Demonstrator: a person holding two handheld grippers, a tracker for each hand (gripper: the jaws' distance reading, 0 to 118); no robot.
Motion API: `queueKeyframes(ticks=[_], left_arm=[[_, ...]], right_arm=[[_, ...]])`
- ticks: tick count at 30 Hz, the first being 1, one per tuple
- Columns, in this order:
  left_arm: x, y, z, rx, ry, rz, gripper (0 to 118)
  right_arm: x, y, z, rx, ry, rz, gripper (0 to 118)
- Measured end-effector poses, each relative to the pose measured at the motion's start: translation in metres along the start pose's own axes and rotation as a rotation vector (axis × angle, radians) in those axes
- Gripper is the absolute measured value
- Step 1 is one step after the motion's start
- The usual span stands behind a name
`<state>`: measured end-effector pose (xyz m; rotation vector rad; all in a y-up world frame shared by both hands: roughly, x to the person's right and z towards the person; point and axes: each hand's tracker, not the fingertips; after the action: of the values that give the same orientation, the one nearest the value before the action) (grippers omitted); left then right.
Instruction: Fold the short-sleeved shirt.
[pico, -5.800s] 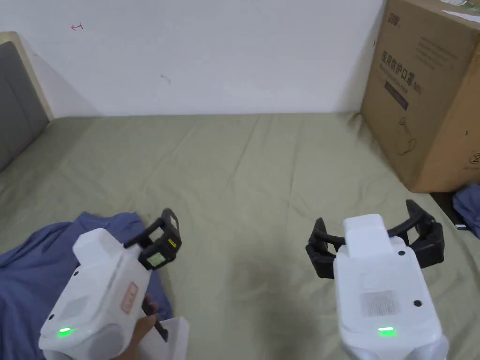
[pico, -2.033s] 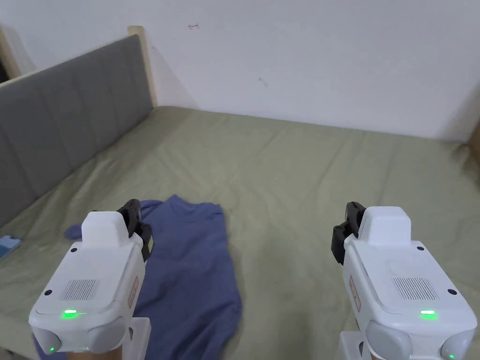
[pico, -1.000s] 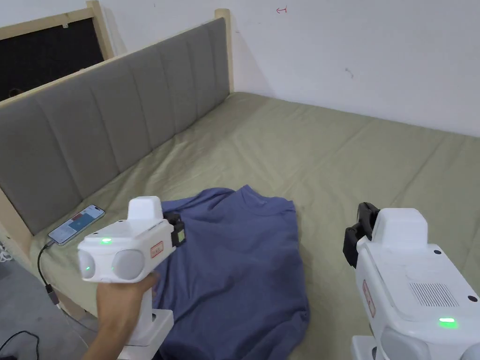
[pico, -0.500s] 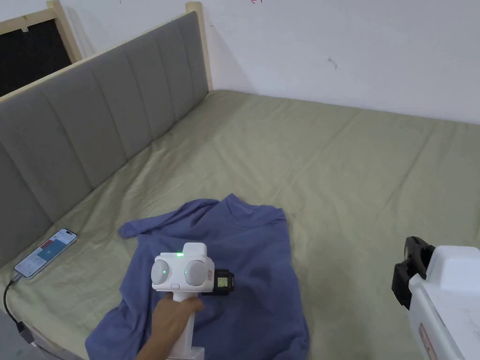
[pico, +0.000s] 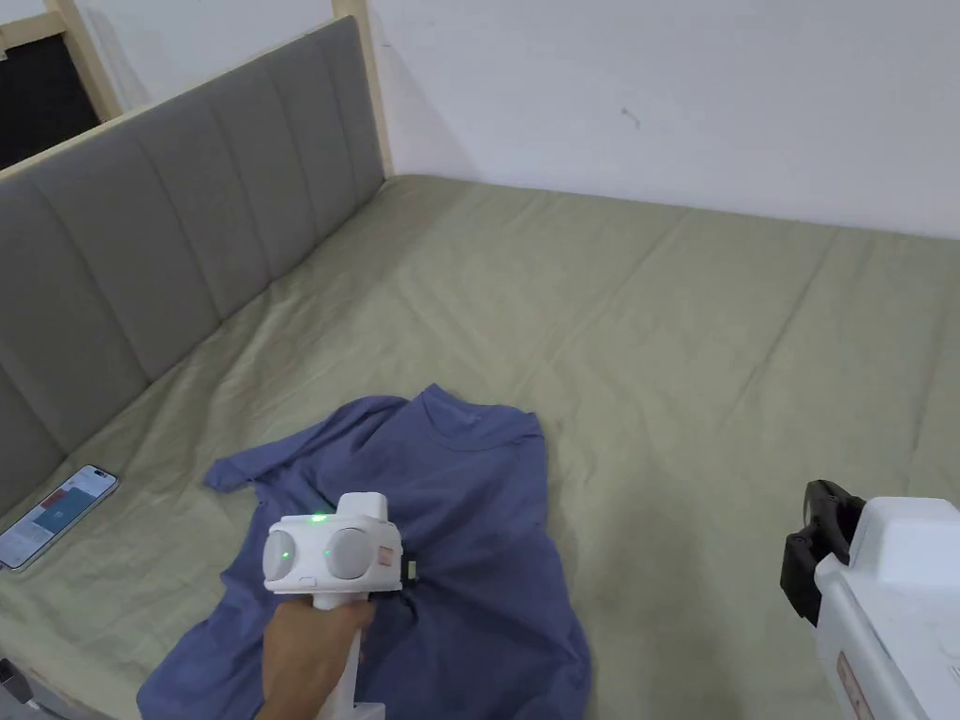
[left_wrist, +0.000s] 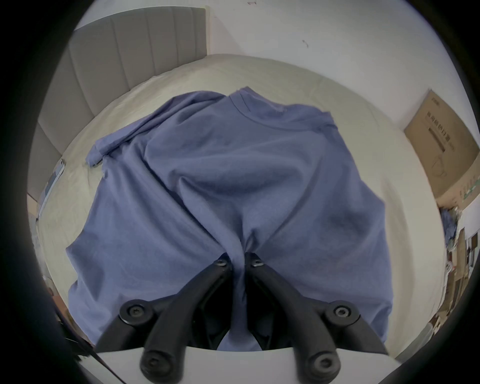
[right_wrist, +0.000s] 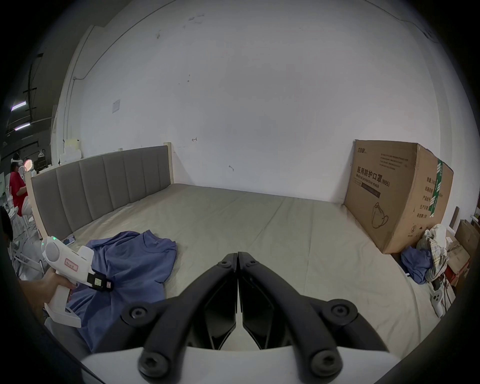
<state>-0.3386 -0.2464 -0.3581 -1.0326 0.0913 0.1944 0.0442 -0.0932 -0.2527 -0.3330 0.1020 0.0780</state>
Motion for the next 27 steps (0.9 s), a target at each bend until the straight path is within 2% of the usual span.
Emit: queueKeyframes(ticks=[3,8,12,16,20,27], left_arm=[[-0.003,-0.009,0.027,0.079,-0.088,0.018,4],[-0.004,-0.008,0.08,0.18,-0.235,0.129,4],[0.017,0.01,0.128,0.274,-0.306,0.093,4],[0.056,0.04,0.176,0.346,-0.384,0.016,4],[0.109,0.068,0.221,0.418,-0.451,-0.139,3],[0.211,0.076,0.276,0.474,-0.591,-0.367,3]], right_arm=[[0.004,0.003,0.007,0.017,-0.004,-0.002,0],[0.014,0.007,0.022,0.042,-0.013,-0.013,0],[0.026,0.01,0.035,0.062,-0.022,-0.027,0],[0.04,0.012,0.051,0.086,-0.044,-0.037,0],[0.059,0.015,0.069,0.114,-0.075,-0.049,0],[0.098,0.019,0.101,0.161,-0.159,-0.057,0]])
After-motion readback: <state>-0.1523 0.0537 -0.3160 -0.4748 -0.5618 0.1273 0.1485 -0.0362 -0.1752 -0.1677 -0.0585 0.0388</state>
